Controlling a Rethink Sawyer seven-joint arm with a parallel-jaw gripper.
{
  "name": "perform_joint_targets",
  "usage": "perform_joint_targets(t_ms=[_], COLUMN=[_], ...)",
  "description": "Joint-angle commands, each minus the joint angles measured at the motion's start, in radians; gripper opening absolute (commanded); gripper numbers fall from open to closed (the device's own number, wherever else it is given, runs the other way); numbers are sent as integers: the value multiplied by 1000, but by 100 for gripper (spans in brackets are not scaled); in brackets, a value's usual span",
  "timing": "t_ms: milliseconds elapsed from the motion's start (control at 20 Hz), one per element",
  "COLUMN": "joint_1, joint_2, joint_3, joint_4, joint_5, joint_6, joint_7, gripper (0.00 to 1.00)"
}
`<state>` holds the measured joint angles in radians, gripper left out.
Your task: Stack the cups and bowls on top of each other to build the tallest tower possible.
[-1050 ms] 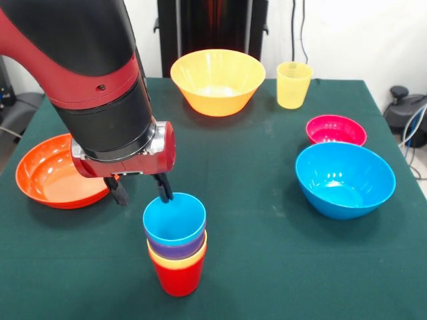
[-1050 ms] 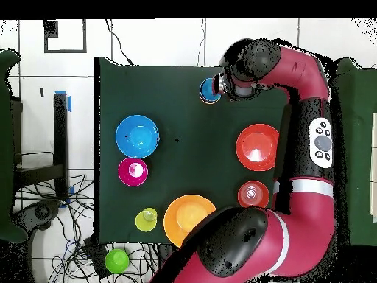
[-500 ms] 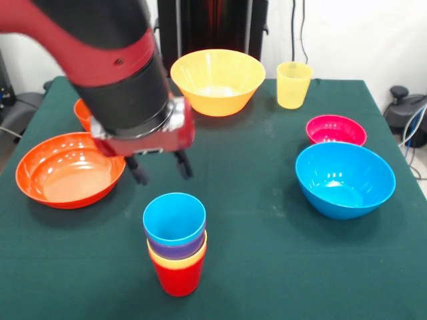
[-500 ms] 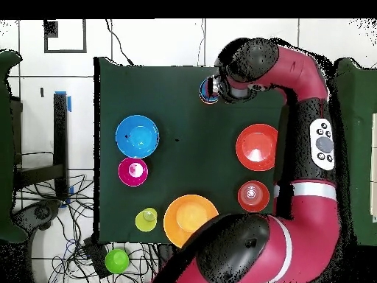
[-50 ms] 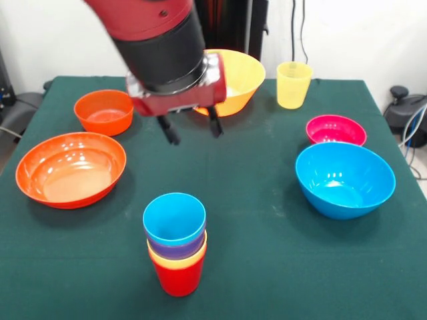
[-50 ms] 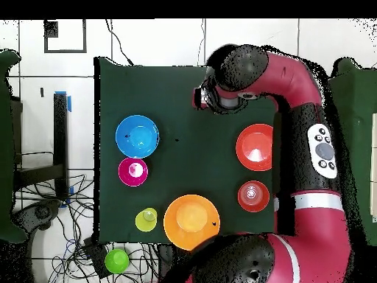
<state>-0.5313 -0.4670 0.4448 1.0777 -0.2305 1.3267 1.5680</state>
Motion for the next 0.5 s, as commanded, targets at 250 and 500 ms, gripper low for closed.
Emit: perform_joint_targets(t_ms=[250,500], joint_1=[-64,-96], joint_2=[-142,-210], joint_3=[-1,11], joint_4=[491,661], joint_5=[29,60], joint_6=[-216,-299], joint_7=[3,19], gripper=[100,100])
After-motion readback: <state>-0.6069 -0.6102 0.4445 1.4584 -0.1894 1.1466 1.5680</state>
